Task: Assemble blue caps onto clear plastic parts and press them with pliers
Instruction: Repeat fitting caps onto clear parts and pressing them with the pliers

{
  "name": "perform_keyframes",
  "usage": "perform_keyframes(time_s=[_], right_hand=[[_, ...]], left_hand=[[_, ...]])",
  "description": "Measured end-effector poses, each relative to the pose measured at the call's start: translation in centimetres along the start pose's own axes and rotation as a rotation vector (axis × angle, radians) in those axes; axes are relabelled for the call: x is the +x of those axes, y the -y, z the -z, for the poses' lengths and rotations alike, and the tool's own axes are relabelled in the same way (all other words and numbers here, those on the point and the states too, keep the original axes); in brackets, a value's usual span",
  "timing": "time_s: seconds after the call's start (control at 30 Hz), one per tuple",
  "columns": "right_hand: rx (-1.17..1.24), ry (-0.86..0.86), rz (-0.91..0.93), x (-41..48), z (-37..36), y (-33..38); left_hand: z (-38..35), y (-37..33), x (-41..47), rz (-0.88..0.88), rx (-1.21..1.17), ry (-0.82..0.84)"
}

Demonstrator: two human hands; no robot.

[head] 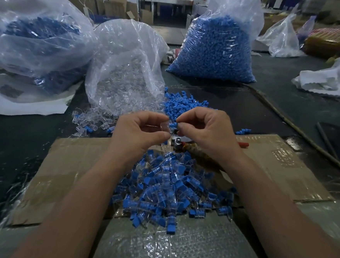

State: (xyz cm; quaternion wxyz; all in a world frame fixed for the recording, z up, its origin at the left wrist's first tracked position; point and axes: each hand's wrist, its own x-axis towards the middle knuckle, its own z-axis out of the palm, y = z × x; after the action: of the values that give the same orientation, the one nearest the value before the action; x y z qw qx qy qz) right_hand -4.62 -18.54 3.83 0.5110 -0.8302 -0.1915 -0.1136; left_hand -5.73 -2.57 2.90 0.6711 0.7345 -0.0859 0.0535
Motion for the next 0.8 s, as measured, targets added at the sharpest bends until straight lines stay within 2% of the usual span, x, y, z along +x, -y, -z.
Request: perform_keyframes(time_s=[0.8], right_hand=[[0.004,0.017,0.015,-0.23,-0.74,-0.16]], left_hand=[[-0.29,0.26,-0.11,-0.006,-0.007,0.018]])
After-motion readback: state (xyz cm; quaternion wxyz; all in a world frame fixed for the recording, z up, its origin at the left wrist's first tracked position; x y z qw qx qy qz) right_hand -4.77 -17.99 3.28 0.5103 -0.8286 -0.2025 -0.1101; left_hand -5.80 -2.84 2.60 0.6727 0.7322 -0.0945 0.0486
